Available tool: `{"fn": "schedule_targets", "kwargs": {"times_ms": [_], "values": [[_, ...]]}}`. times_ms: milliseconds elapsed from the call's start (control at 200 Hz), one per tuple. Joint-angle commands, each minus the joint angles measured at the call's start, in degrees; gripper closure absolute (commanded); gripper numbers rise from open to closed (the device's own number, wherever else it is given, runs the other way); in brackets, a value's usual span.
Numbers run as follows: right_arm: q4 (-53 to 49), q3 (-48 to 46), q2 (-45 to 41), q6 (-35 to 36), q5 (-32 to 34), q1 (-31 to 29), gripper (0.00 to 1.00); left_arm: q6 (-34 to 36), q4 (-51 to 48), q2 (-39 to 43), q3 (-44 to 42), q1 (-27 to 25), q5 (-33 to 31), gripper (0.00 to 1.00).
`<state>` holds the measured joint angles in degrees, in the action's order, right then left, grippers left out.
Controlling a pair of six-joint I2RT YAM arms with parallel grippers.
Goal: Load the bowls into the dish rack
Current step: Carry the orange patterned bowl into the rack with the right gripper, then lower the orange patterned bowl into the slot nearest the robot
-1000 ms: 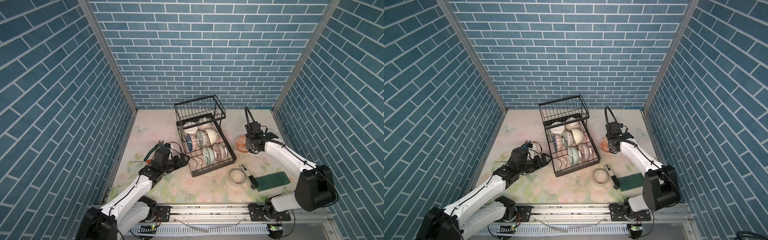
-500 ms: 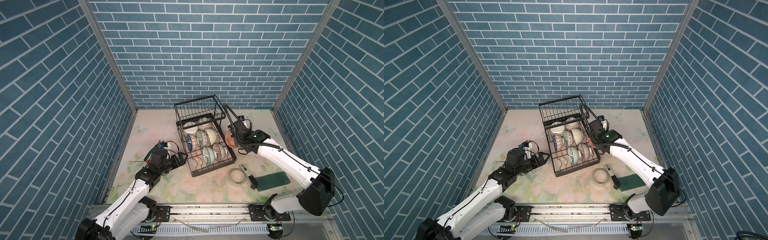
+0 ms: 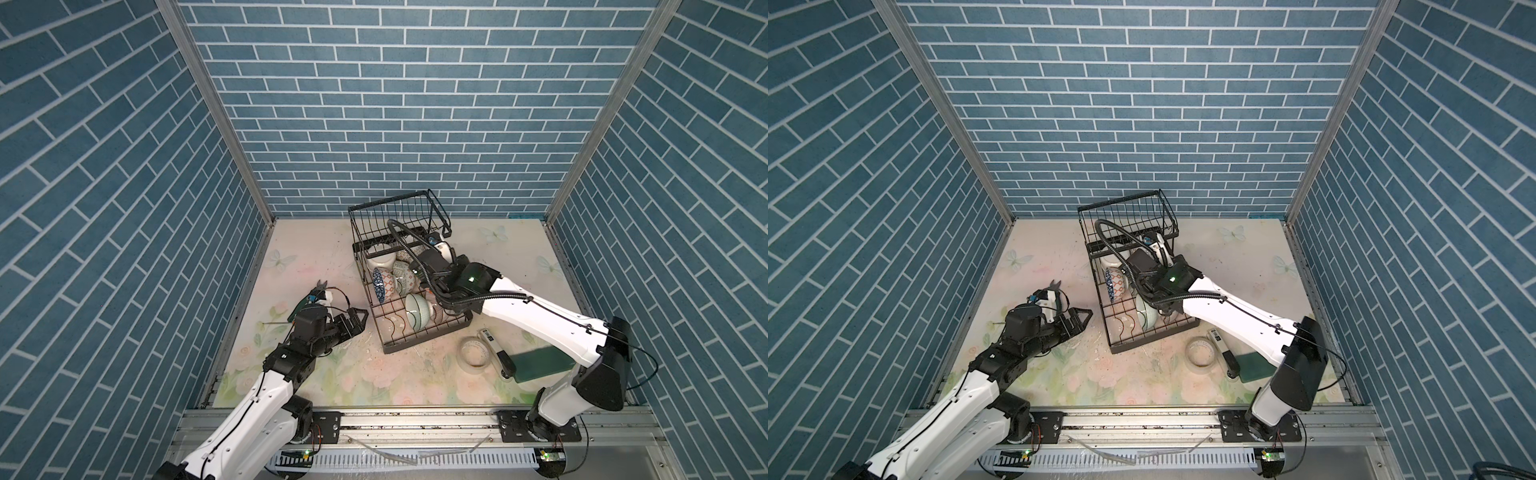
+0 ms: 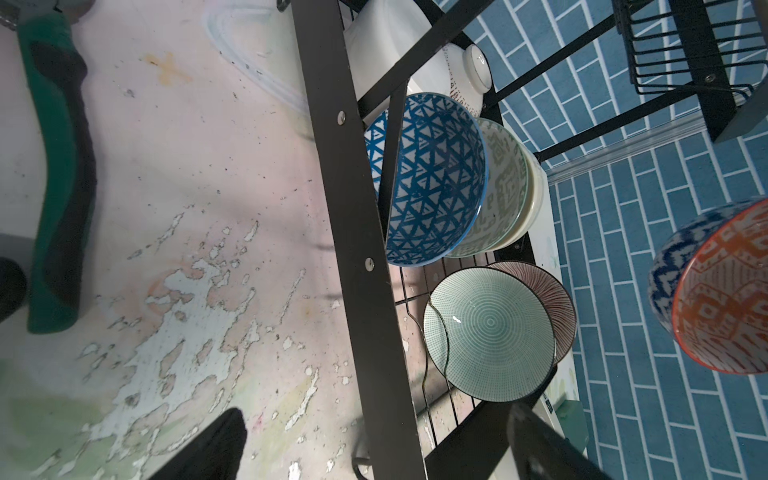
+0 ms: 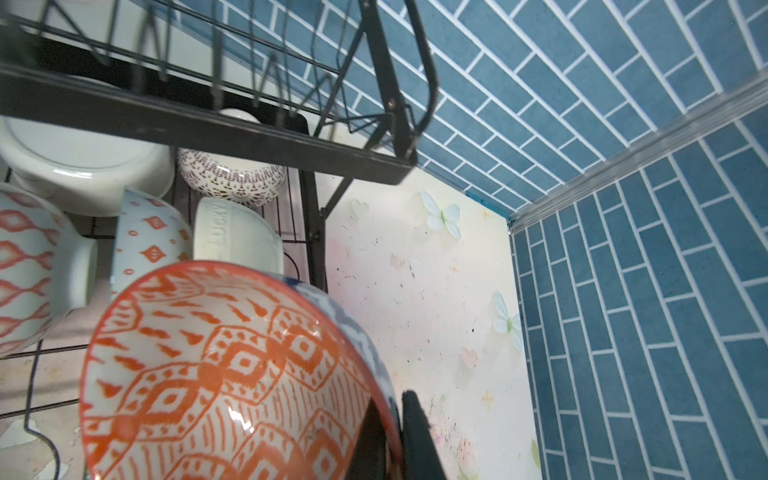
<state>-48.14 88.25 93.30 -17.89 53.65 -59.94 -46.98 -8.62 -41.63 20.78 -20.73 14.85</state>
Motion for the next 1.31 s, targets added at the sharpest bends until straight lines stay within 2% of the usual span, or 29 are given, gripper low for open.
{"fn": "schedule_targets", "kwargs": {"times_ms": [0,520,940,1300], "values": [[-0.7,4.7,3.0,2.6,6.0,-2.8,1.00,-0.4,-1.6,1.5,-0.9,0.7,-0.9,0.00],[-1.1,12.9,14.9,5.3,5.7,-10.1,1.00,1.0,-9.5,8.8,-0.5,5.1,-1.4,0.00],[-7.6,14.7,20.4,-2.9,4.1,-13.0,1.00,1.4,-12.3,11.2,-0.4,9.5,0.2,0.00],[-12.8,14.4,24.8,-10.0,5.2,-14.5,1.00,2.2,-13.5,11.4,-0.1,10.6,0.5,0.00]]}}
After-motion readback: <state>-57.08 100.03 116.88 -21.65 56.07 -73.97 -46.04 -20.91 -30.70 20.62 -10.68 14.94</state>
